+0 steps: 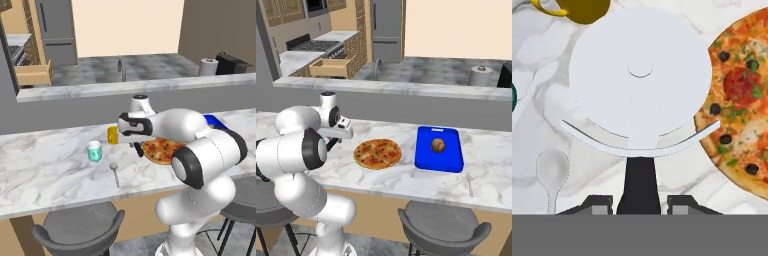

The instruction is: Take the pizza cutter from the drawer on the right and place it on the dining counter for cutting.

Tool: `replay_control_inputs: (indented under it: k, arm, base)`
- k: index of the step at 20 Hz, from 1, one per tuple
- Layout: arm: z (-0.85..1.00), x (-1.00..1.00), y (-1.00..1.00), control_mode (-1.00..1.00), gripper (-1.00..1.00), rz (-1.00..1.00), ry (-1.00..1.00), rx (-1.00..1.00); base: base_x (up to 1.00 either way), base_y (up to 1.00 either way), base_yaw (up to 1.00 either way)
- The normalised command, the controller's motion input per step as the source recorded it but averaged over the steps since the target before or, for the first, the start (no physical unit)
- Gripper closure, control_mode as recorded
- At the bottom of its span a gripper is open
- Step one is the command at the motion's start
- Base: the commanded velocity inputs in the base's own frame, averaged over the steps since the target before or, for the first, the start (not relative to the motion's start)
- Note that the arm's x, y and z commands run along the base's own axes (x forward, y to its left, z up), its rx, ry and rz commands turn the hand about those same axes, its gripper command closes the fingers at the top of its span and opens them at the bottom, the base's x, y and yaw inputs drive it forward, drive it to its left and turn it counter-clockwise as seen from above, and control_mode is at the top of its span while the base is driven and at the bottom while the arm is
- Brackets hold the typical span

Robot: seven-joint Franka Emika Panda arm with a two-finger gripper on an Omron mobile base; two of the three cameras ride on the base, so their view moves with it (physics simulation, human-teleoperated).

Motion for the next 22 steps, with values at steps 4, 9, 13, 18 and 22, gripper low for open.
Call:
replay_control_inputs:
  k: [4, 9, 13, 18, 22]
  arm:
    - [-0.31, 0.29, -0.01, -1.00, 1.00, -0.01, -0.02, 0.00]
    - [-0.34, 0.15, -0.09, -1.00, 1.00, -0.05, -0.07, 0.00]
    - [-0.31, 0.18, -0.12, -1.00, 1.00, -0.05, -0.03, 0.00]
    - [-0.27, 0.19, -0.13, -1.00, 1.00, -0.04, -0.01, 0.00]
    - [-0.18, 0.15, -0.06, -1.00, 1.00, -0.02, 0.00, 0.00]
  base:
    - [0.00, 0.00, 0.00]
    - [0.00, 0.00, 0.00]
    - [0.00, 0.00, 0.00]
    - [0.00, 0.00, 0.00]
    - [0.00, 0.00, 0.00]
